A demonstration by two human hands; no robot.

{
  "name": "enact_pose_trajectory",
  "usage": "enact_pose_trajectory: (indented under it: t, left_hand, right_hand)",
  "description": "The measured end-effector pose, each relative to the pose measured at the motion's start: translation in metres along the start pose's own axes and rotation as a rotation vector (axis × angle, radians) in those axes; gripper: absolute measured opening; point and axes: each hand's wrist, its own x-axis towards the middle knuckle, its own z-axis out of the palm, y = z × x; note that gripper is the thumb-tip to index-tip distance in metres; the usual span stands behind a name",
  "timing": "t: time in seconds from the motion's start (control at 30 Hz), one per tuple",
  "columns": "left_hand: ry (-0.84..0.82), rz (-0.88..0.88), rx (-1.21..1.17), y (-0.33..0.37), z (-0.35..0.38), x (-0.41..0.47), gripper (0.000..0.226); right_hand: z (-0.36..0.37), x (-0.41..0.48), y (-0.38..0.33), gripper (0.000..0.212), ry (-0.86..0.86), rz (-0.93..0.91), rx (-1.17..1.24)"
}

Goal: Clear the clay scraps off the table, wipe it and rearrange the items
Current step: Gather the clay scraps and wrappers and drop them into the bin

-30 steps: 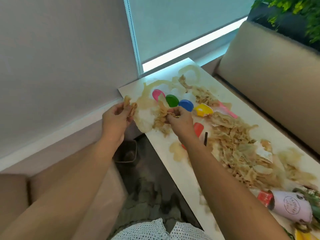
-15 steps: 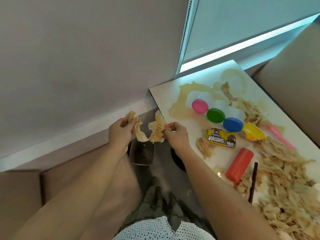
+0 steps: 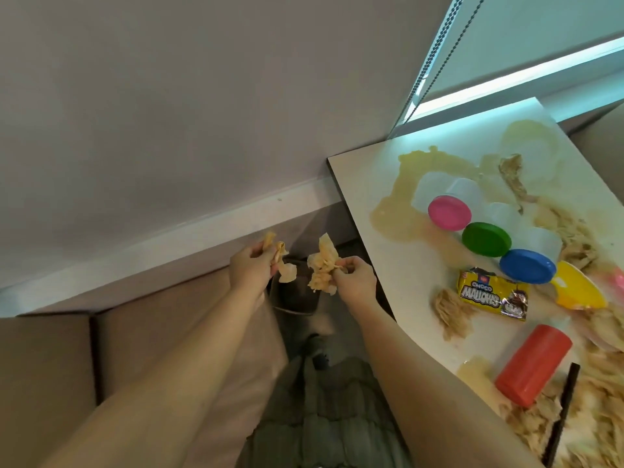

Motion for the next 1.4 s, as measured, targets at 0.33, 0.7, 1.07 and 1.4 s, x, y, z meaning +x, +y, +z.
enact_pose_trajectory:
  t: [0.33,0.7,1.07,1.4]
  left_hand:
    - [0.033,-0.142,0.03,-0.103,0.02,0.096,0.014]
    - [0.089,-0.187,0.065,-0.193,0.031,0.193,0.018]
    - [0.001,-0.295,0.056,-0.217,0.038,0.201,0.043]
    - [-0.062,-0.335,0.017,-0.191,0.031,0.17,0.043]
  right_hand:
    - [0.076,0.093,0.077,0.013,-0.093,0.179,0.079]
    - [0.171,0.17,0.17,0.025,-0.265,0.32,0.046]
    - [0.162,0.169,0.183,0.035,-0.189,0.346,0.004]
    - [0.146,0.147,0.148,0.033,-0.163,0.239,0.071]
